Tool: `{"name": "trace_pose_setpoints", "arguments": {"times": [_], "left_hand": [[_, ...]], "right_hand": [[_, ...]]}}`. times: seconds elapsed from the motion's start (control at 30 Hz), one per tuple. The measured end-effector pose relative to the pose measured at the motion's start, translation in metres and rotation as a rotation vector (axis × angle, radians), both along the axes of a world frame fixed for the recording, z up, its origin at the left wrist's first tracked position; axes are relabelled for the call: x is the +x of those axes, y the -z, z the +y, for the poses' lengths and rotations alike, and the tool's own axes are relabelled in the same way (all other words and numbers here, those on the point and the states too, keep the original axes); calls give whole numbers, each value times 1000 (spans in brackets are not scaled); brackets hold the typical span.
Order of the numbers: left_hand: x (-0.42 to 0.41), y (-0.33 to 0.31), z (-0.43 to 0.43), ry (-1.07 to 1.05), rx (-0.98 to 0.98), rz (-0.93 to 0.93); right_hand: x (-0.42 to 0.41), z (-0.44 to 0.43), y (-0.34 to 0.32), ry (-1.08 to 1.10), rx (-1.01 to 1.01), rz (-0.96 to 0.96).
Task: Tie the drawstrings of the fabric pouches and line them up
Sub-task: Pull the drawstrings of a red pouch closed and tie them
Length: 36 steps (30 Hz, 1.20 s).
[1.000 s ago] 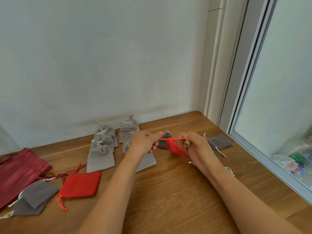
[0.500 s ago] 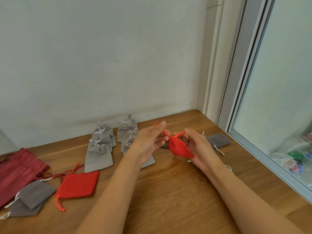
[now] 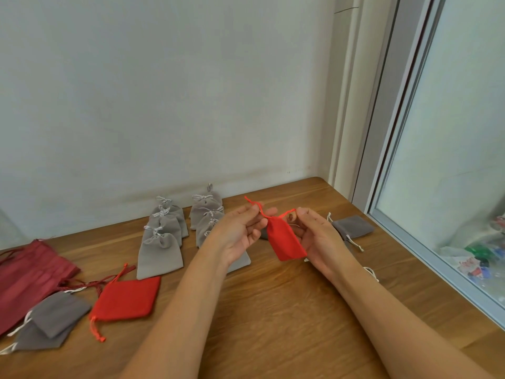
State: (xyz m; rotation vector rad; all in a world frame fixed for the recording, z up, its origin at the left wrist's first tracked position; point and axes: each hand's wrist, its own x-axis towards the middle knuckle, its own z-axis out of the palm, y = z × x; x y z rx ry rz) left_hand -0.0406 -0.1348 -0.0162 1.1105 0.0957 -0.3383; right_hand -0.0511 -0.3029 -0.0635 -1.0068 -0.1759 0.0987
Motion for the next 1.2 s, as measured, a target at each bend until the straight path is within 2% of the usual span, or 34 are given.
{"name": "trace_pose_setpoints", "arguments": {"times": [0.07, 0.13, 0.23, 0.33, 0.47, 0.63, 0.77, 0.9, 1.03, 1.2], "left_hand": [[0, 0, -1, -32, -10, -14], [0, 1, -1, -42, 65, -41], [0, 5, -3, -51, 351, -136], [0, 6, -7, -43, 664, -210], [-2, 4, -11, 97, 883, -216], [-3, 2, -8, 214, 931, -305], [-2, 3, -4, 224, 958, -346], [-4, -4, -2, 297, 811, -347], [-4, -5, 4, 269, 875, -433], [-2, -6, 5, 321, 788, -417]], "right_hand": [[-1, 0, 0, -14, -2, -9], [-1, 2, -1, -25, -10, -16], [-1, 3, 0, -34, -45, -33], [-3, 5, 2, -2, -184, -85], [-5, 7, 0, 62, -302, -127], [-8, 5, -2, 77, -340, -115], [-10, 6, -3, 65, -360, -89], [-10, 7, -3, 85, -356, -88], [-11, 5, -5, 72, -350, -108], [-10, 6, -6, 77, -313, -89]]}}
